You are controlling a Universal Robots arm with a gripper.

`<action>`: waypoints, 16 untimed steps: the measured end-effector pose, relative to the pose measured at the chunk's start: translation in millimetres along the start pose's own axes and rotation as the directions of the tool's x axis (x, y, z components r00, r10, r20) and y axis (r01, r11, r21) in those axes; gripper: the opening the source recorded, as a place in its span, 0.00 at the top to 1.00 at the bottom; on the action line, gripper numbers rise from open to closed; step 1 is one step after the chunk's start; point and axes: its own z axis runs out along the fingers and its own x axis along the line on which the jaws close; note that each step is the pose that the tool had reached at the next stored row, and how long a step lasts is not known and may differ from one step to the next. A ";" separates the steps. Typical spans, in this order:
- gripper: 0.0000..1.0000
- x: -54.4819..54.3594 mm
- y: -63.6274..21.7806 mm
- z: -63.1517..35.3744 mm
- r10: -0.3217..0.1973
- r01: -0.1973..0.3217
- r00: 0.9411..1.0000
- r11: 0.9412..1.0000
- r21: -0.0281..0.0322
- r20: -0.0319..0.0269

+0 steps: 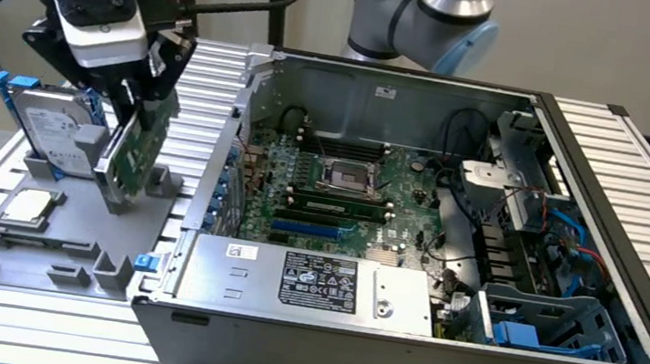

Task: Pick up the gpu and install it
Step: 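Pick up the gpu and move the gpu toward the slot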

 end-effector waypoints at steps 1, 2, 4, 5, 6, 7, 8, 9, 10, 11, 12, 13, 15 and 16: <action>0.74 -4.4 0.2 -4.4 0.000 0.000 1.000 1.000 0.000 0.000; 0.74 -9.3 0.3 -9.1 0.000 0.000 1.000 1.000 0.000 -0.001; 0.74 -18.5 0.6 -17.9 0.000 0.000 1.000 1.000 0.000 -0.002; 0.74 -23.1 0.8 -22.3 0.000 0.000 1.000 1.000 0.000 -0.003; 0.74 -27.7 0.9 -26.7 0.000 0.000 1.000 1.000 0.000 -0.004; 0.74 -32.3 1.1 -31.1 0.000 0.000 1.000 1.000 0.000 -0.005; 0.74 -37.1 1.2 -35.3 0.000 0.000 1.000 1.000 0.000 -0.007; 0.74 -41.8 1.3 -38.9 0.000 0.000 1.000 1.000 0.000 -0.009; 0.74 -46.5 1.4 -40.7 0.000 0.000 1.000 1.000 -0.001 -0.010; 0.74 -51.0 1.4 -41.3 0.001 -0.001 1.000 1.000 -0.001 -0.011; 0.74 -55.5 1.3 -41.5 0.001 -0.001 1.000 1.000 -0.001 -0.012; 0.74 -60.0 1.3 -41.4 0.001 -0.001 1.000 1.000 -0.001 -0.012; 0.74 -69.0 1.2 -41.2 0.001 -0.001 1.000 1.000 -0.001 -0.013; 0.74 -73.7 1.2 -41.1 0.001 -0.001 1.000 1.000 -0.002 -0.013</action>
